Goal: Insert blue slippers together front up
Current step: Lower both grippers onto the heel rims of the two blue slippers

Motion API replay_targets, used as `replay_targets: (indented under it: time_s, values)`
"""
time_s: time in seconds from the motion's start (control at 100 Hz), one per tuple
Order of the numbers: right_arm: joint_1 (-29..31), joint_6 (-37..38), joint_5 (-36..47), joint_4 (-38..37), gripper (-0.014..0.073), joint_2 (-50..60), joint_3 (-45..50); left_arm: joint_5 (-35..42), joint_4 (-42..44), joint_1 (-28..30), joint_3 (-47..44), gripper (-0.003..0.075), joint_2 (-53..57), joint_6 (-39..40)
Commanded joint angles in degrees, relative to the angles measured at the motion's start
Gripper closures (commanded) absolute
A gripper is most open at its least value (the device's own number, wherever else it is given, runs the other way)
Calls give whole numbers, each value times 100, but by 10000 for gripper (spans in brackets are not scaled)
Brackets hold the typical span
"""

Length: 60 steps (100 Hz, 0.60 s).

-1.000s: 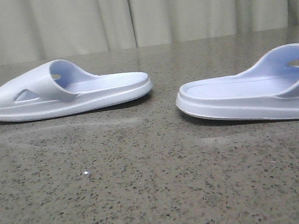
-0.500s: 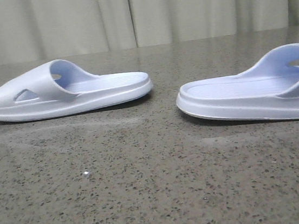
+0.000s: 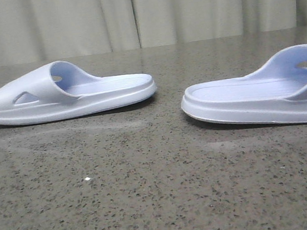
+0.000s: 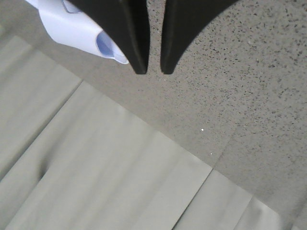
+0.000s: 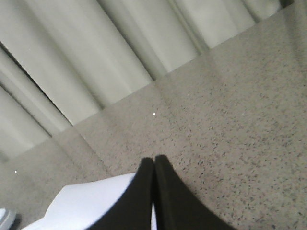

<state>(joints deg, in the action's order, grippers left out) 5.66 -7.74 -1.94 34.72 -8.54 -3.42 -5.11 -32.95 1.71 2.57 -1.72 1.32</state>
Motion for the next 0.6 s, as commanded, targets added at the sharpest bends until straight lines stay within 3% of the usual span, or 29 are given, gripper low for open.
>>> replay_targets:
  time_s: [0.0, 0.17, 0.37, 0.51, 0.59]
  values:
    - [34, -221, -88, -111, 671, -668, -638, 138, 492, 26, 589, 705, -581, 46]
    - [54, -221, -1226, -815, 671, -2381, -1843, -748, 1325, 16, 1810, 705, -2255, -101]
    - [54, -221, -2197, -1101, 672, -3742, -2915, -1715, 1340, 16, 3068, 704, -3934, -861]
    - [54, -221, -2684, -1344, 665, -3933, -3225, -2188, 926, 16, 3493, 692, -4589, -1446]
    - [54, -221, -2810, -1477, 596, -3945, -3263, -2326, 357, 16, 3578, 622, -4848, -1875]
